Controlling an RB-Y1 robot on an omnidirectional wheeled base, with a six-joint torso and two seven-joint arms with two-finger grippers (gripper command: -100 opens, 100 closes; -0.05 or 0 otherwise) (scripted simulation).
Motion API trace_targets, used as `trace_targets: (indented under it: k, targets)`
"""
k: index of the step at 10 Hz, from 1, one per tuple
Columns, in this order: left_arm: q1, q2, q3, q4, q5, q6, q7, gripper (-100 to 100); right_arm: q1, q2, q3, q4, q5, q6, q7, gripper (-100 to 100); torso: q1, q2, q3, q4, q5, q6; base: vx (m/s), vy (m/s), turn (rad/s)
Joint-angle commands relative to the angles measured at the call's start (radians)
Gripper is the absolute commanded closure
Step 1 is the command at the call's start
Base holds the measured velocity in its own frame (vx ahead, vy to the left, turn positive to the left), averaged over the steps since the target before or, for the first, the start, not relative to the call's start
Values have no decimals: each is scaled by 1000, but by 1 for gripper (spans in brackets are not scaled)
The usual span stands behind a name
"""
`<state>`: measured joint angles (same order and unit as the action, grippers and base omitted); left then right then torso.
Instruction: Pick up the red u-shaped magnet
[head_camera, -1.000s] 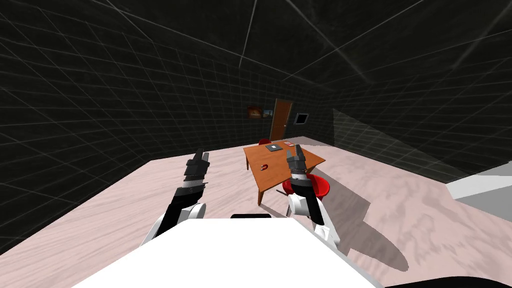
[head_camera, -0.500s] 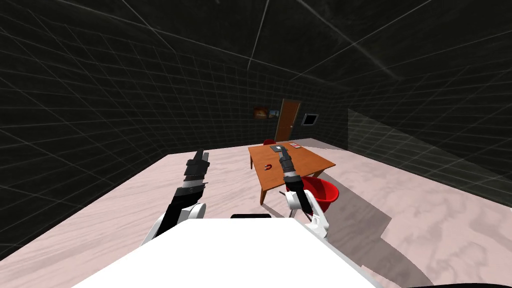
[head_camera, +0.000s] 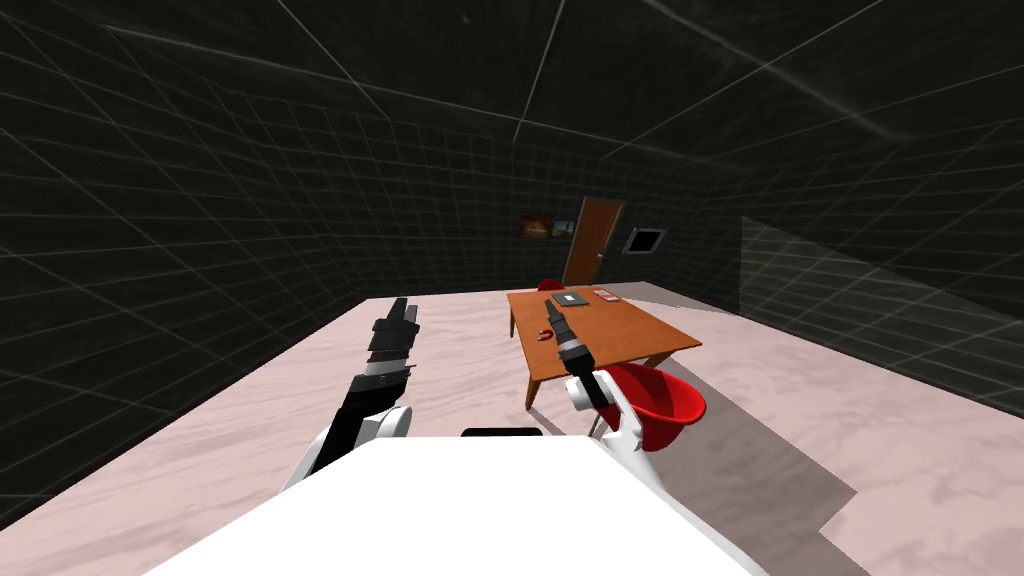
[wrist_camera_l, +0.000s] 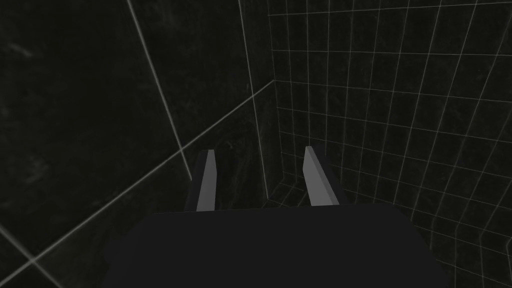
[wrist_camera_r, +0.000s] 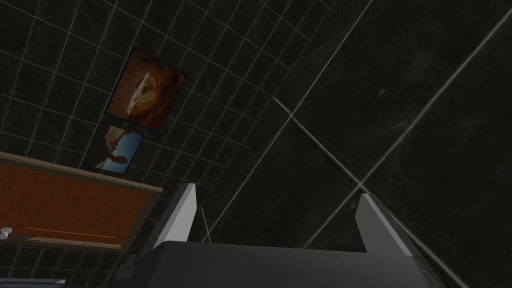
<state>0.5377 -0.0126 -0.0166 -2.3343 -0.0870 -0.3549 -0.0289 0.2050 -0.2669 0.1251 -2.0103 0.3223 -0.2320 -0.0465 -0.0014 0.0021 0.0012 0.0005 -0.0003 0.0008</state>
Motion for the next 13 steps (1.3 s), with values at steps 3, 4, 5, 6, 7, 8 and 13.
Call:
trace_targets:
  k: [3,4,5,6,7,8,13]
  targets:
    - [0,0,0,0,0,0,0,0,-53,-60,34,98,98,29,10,-100,0,-1,0,0,0,0,-29,-5,172]
    - [0,0,0,0,0,0,0,0,-53,-60,34,116,107,29,10,-100,0,0,0,0,0,-1,-28,-11,107]
    - [0,0,0,0,0,0,0,0,-80,-87,51,156,149,48,16,-100,0,-1,0,0,0,0,-35,-7,223]
    - [0,0,0,0,0,0,0,0,-80,-87,51,170,156,48,16,-100,0,0,0,0,0,-1,-27,-11,117]
    - [0,0,0,0,0,0,0,0,-106,-113,69,200,198,67,23,-100,0,-1,0,0,0,0,-25,-12,209]
    - [0,0,0,0,0,0,0,0,-106,-113,69,225,205,67,23,-100,0,-1,-1,0,0,-1,-25,-17,139]
    - [0,0,0,0,0,0,0,0,-178,-191,119,368,343,125,49,-100,-1,-1,0,0,0,0,-30,-13,200]
